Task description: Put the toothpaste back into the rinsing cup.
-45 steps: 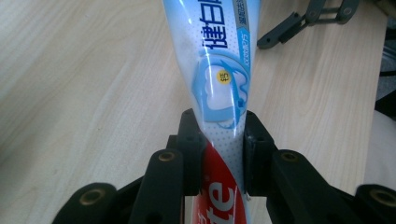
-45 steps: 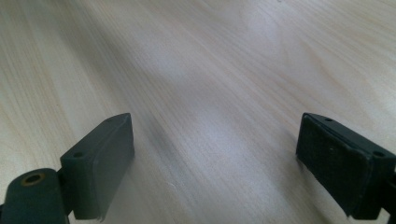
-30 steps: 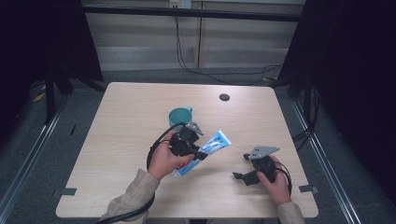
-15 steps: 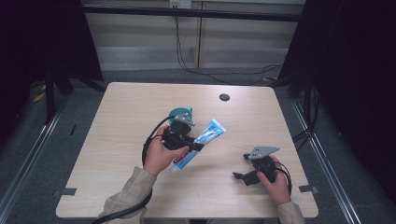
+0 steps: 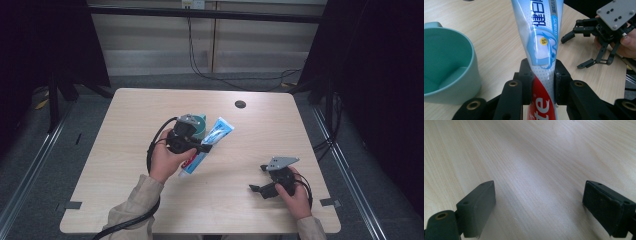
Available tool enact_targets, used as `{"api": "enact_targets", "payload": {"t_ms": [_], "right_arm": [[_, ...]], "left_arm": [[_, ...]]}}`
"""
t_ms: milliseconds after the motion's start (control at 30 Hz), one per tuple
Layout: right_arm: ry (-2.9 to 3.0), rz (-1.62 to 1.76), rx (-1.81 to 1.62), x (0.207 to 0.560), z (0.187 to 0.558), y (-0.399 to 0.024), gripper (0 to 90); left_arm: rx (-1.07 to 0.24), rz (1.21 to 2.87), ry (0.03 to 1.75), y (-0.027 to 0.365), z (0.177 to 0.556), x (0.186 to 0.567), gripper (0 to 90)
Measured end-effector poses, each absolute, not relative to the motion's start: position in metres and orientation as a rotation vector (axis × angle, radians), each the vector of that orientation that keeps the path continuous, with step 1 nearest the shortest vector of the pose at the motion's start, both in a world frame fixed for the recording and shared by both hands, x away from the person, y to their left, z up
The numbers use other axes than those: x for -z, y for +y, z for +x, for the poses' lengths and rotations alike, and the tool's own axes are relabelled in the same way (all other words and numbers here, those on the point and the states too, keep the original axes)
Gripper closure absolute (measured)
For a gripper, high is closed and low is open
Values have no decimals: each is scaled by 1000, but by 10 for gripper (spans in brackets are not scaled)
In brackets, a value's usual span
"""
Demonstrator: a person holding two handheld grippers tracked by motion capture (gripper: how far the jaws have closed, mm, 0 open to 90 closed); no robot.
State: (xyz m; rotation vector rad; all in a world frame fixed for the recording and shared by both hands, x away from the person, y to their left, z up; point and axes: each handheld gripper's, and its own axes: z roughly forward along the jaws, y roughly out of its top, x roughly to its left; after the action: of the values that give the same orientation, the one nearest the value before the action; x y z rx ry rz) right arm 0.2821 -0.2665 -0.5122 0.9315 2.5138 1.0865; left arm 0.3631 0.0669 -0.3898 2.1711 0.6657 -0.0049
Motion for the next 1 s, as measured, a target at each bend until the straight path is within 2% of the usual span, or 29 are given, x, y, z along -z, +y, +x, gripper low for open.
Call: {"api": "enact_targets", "payload": {"t_ms": [1000], "right_arm": [[2513,930,-1087,512,282,-266,110]], "left_arm": [[-94,2031,754,80,382,360,736]]}}
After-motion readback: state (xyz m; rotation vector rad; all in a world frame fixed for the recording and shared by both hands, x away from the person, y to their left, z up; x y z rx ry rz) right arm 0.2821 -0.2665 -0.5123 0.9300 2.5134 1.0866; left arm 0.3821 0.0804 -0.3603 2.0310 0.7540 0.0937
